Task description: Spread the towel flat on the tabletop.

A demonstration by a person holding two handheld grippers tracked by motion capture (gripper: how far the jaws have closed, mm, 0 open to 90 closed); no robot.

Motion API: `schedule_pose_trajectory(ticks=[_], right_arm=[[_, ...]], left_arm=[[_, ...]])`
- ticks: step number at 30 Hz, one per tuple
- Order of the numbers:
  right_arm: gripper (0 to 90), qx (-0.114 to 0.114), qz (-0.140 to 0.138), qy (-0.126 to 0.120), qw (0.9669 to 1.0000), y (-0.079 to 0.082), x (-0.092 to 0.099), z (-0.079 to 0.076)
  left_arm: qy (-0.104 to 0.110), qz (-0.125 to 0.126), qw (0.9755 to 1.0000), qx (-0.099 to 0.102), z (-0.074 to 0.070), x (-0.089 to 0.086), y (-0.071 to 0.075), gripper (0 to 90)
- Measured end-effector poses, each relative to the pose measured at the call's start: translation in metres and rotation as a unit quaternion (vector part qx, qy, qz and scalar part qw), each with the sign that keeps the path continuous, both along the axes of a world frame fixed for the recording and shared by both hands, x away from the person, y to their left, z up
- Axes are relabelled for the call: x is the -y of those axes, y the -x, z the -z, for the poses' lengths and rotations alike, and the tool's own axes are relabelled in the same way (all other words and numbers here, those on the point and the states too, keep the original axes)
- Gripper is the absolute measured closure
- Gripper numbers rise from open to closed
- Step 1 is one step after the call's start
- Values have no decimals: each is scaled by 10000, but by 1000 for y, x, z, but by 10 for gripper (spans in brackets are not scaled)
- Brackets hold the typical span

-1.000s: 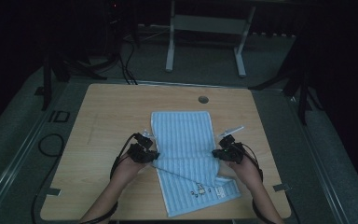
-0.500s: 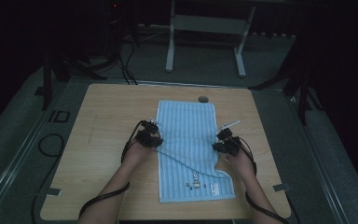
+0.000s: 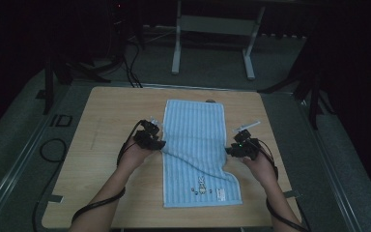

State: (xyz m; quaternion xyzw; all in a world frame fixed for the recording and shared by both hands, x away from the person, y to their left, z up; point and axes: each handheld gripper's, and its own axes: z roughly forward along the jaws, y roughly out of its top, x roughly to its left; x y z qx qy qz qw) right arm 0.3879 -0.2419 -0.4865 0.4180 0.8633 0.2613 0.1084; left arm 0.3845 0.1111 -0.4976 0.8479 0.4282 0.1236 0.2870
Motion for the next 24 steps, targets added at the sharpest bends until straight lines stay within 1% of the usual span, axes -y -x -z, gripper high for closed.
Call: schedule_pose_trajectory(ticks=[1,2,3,4,5,6,7,8,9,10,11,13,14,15,16,17,18,20,22,24], right_arm=[[654,31,-60,-37,10000,8,1,-3],[690,95,-168,-121,9997,22,2,-6],[712,88,-286,-165,9994,31,2,-7],[754,70,-455,-188,9988,42,1,-8],[784,80,-577,-208,9981,53,0,-7],[815,24,-682,-268,9973,62,-1,-5],[822,-79,-857,-274,9959,71,-4,-1],[838,-132,-942,-187,9953,77,-7,4],[847,-161,-999,-125,9948,81,-9,8],[847,-229,-1044,-65,9942,85,-12,14],[848,-252,-1067,14,9940,87,-13,20],[856,-280,-986,132,9946,89,-13,28],[856,-319,-1001,201,9943,90,-13,33],[856,-365,-1014,276,9938,91,-13,37],[856,-382,-1005,378,9935,93,-13,40],[856,-341,-998,357,9938,95,-12,41],[856,-399,-1017,316,9935,97,-10,41],[854,-419,-1078,328,9927,103,-9,41],[838,-472,-1120,220,9923,110,-8,42],[823,-476,-1168,175,9919,116,-8,42]], left_arm=[[47,222,9997,16,-2,2,14,598],[47,376,9993,1,-3,3,22,603],[67,480,9988,39,-4,7,33,620],[111,667,9977,16,-4,11,43,656],[147,887,9959,-96,-3,16,52,670],[165,1061,9941,-179,1,24,61,678],[75,1177,9927,-234,4,31,67,711],[78,1243,9918,-295,8,35,70,712],[81,1339,9899,-460,14,41,72,759],[16,1346,9899,-440,19,45,74,768],[-48,1349,9896,-500,23,48,75,804],[-69,1388,9886,-585,28,51,76,822],[-44,1360,9889,-602,30,51,77,849],[-73,1375,9885,-618,32,51,78,849],[-50,1363,9885,-654,33,50,80,850],[-83,1395,9879,-677,34,50,83,849],[-134,1410,9877,-662,35,49,87,849],[-93,1454,9869,-688,36,47,95,849],[-94,1507,9859,-717,36,44,103,848],[-33,1550,9850,-756,36,43,112,847]])
